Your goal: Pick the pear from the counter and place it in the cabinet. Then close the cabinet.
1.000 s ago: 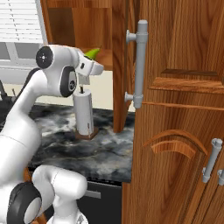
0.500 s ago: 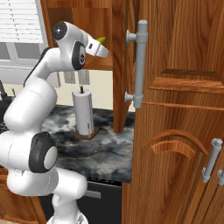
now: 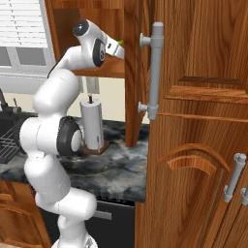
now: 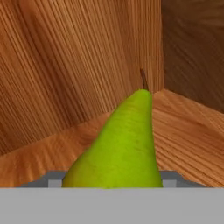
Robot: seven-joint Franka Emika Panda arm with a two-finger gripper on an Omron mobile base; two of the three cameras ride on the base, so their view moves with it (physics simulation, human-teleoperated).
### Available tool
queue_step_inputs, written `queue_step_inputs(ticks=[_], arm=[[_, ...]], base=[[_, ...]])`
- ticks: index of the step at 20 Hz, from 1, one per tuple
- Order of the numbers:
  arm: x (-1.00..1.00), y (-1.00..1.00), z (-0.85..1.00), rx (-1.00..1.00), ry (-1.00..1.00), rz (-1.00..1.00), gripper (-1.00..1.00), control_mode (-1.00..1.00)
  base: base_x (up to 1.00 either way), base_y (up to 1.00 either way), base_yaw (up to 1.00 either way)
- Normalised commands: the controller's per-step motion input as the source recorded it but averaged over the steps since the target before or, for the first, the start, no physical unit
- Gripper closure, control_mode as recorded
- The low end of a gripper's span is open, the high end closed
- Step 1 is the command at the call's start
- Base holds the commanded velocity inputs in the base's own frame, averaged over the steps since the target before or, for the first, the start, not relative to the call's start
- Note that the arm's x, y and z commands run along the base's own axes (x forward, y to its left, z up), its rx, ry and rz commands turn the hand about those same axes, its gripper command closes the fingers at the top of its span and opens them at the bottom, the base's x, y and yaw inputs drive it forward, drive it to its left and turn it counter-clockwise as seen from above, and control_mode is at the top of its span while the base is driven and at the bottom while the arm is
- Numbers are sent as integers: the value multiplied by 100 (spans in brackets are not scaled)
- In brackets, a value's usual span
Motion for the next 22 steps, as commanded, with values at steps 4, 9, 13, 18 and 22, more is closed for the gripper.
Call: queue_step_inputs(ticks=[4, 9, 13, 18, 22], arm=[[89, 0, -31, 0, 10, 0, 100, -100], [51, 0, -30, 0, 7, 0, 100, -100], [30, 0, -3, 0, 5, 0, -100, -100], [2, 0, -11, 0, 0, 0, -100, -100], [-4, 0, -28, 0, -8, 1, -100, -100]], base=[[0, 0, 0], [0, 0, 0], [0, 0, 0], [0, 0, 0], [0, 0, 0]])
